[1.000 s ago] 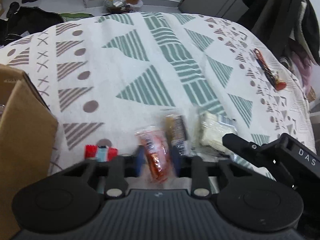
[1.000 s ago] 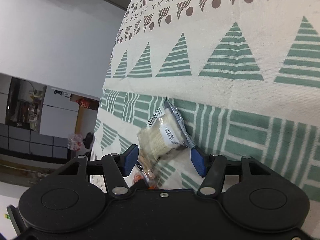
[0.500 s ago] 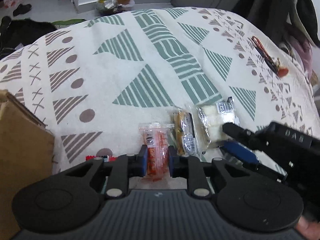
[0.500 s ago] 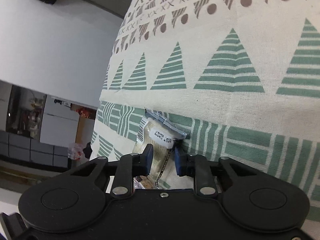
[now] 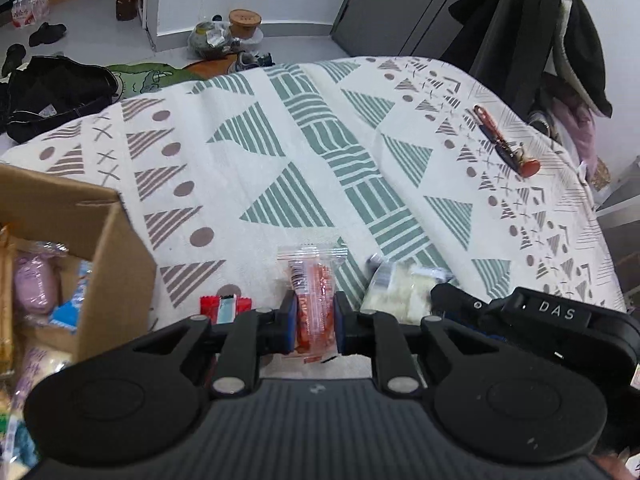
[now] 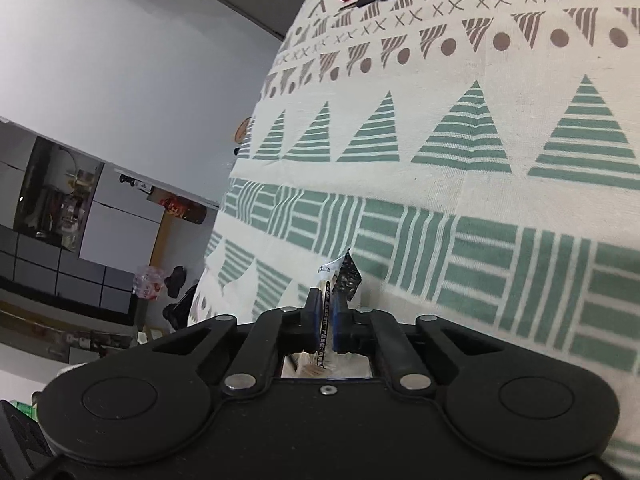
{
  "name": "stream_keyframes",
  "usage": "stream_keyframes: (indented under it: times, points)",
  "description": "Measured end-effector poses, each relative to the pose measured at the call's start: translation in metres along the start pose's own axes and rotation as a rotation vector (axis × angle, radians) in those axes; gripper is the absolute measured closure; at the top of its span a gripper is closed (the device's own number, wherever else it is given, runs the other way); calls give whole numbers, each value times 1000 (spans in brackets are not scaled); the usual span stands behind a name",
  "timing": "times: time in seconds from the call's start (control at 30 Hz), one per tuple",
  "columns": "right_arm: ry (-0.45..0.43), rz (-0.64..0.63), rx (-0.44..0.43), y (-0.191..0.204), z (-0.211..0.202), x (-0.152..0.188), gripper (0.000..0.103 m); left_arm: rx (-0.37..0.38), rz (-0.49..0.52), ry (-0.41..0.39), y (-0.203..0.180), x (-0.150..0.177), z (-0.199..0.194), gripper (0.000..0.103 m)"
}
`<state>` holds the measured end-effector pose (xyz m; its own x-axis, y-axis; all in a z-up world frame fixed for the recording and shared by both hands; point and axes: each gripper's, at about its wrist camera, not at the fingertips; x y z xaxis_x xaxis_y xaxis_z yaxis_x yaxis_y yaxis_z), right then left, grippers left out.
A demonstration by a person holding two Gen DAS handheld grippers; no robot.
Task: Organize snacks
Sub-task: 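Grasp the clear orange packet with the left tool while the right tool grasps the white packet, then carry both packets over the cardboard box and open both tools to drop them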
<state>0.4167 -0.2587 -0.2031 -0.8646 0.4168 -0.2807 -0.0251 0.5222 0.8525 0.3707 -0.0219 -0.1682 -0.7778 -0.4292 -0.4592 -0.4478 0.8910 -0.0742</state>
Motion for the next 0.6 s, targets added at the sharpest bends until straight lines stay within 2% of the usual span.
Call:
stream_keyframes:
  times: [0.6]
  points:
    - [24, -150, -120, 73, -33, 39, 103, 15, -51, -93, 51, 16, -80, 86]
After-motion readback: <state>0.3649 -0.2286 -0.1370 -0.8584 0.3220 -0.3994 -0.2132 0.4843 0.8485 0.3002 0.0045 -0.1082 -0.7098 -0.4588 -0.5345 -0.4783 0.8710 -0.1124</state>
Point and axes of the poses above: each gripper's, at about its wrist camera, not at the fingertips, and z roughly the way its jaws point, y to its left, x to its underside, and after that the axes turned 15 degrees about -x, right-handed
